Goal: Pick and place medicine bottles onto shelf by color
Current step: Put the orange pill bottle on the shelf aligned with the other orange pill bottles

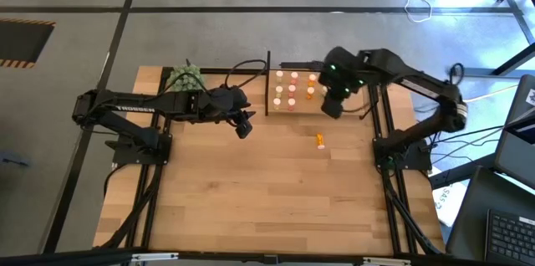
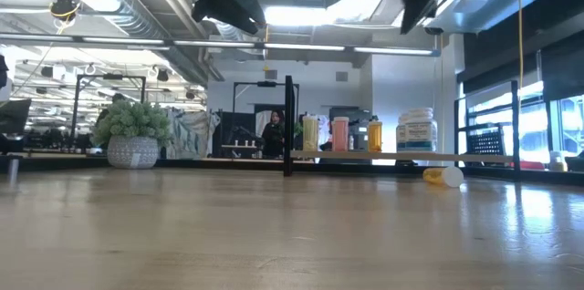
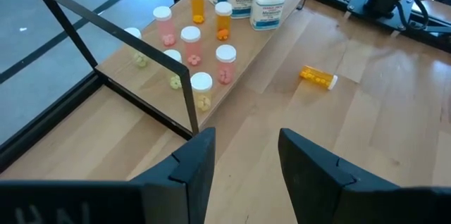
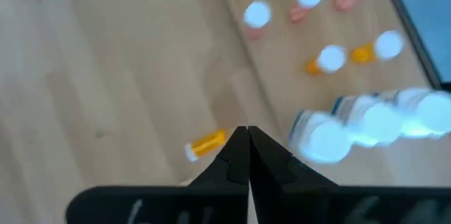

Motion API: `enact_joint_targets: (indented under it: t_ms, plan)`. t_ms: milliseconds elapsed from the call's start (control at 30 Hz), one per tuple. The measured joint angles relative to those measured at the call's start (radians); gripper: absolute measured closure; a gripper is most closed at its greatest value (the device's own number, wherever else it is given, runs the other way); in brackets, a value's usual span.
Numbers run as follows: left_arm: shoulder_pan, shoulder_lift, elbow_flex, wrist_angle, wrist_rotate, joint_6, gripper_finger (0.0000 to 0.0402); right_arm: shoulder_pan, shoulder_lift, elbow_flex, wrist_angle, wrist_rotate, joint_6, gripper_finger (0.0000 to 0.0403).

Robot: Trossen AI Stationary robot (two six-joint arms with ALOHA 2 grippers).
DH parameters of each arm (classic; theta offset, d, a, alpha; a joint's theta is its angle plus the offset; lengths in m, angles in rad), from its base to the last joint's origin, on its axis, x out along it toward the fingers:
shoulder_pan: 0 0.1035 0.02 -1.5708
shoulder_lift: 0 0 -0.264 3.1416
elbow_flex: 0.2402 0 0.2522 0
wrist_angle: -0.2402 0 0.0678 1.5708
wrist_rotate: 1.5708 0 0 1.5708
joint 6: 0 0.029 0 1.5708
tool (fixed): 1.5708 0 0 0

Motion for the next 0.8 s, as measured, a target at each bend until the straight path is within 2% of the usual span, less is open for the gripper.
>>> enact_joint_targets:
  t_ms: [233,467,600,800]
  plan:
    - [0.004,0.000,0.000,0.000,0.000,0.000,0.0252,0.126,-0.131,-0.097,-0.034,-0.008,0.214,0.0403]
    - [0.043,0.000,0.000,0.000,0.005,0.003,0.0252,0.205,-0.173,-0.220,-0.031,-0.137,0.341,0.0389]
    - [0.072,0.000,0.000,0.000,0.077,0.058,0.0252,0.217,-0.173,-0.281,-0.017,-0.201,0.338,0.0371]
    - [0.111,0.000,0.000,0.000,0.154,0.095,0.0252,0.217,-0.169,-0.356,0.038,-0.205,0.414,0.0343]
